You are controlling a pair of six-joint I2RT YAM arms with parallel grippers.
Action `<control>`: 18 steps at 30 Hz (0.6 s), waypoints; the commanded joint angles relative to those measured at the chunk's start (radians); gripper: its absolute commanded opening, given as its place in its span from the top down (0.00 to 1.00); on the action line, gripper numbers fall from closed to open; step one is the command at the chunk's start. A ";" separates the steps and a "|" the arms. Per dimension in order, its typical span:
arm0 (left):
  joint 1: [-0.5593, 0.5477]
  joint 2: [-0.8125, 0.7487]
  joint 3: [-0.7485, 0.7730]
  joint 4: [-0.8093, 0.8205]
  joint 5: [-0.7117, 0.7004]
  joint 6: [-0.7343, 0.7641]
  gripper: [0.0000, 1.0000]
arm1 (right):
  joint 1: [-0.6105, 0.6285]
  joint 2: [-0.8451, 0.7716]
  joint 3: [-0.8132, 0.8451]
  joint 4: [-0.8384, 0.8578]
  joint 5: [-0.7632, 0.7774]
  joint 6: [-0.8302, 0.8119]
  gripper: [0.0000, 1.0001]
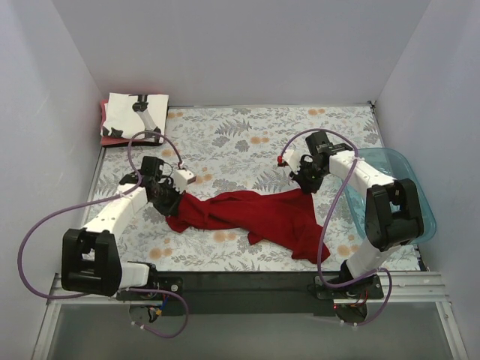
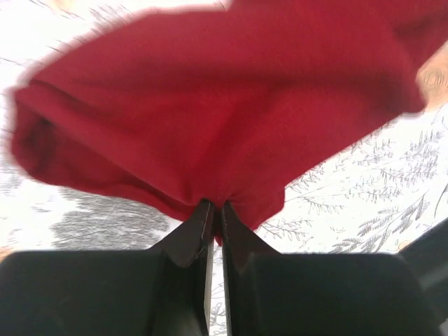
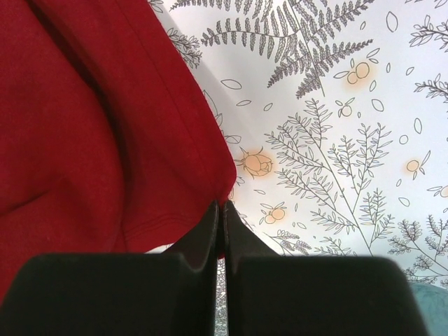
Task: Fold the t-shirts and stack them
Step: Flatten the tshirt out
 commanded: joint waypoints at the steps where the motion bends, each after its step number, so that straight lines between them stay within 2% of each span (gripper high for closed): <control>1: -0.002 0.027 0.193 -0.013 -0.004 -0.012 1.00 | -0.001 0.003 0.026 -0.016 -0.003 -0.005 0.99; 3: -0.001 0.052 0.217 -0.005 -0.005 -0.012 1.00 | -0.001 0.004 0.026 -0.014 0.000 -0.007 0.99; 8: 0.001 0.265 0.469 0.054 -0.063 -0.043 1.00 | -0.001 0.006 0.029 -0.017 -0.001 -0.011 0.99; 9: 0.004 0.311 0.505 0.135 -0.152 -0.118 0.94 | -0.003 0.007 0.032 -0.017 -0.004 -0.011 0.99; 10: 0.008 0.417 0.546 0.148 -0.180 -0.141 0.84 | -0.003 0.012 0.033 -0.017 -0.006 -0.011 0.99; 11: 0.033 0.469 0.667 0.150 -0.185 -0.166 0.78 | -0.003 0.017 0.035 -0.017 -0.007 -0.011 0.99; 12: 0.051 0.513 0.722 0.140 -0.142 -0.208 0.67 | -0.001 0.023 0.040 -0.017 -0.009 -0.011 0.99; 13: 0.076 0.580 0.791 0.131 -0.110 -0.285 0.62 | -0.001 0.035 0.041 -0.019 -0.009 -0.011 0.99; 14: 0.115 0.613 0.897 0.114 -0.075 -0.323 0.59 | -0.003 0.040 0.043 -0.019 -0.009 -0.010 0.99; 16: 0.133 0.679 0.987 -0.011 0.028 -0.356 0.58 | -0.003 0.041 0.047 -0.023 -0.007 -0.010 0.99; 17: 0.184 0.676 0.991 -0.031 0.044 -0.361 0.56 | -0.003 0.041 0.049 -0.025 -0.003 -0.008 0.99; 18: 0.198 0.658 0.931 -0.019 0.056 -0.361 0.56 | -0.001 0.037 0.047 -0.027 0.000 -0.008 0.99</control>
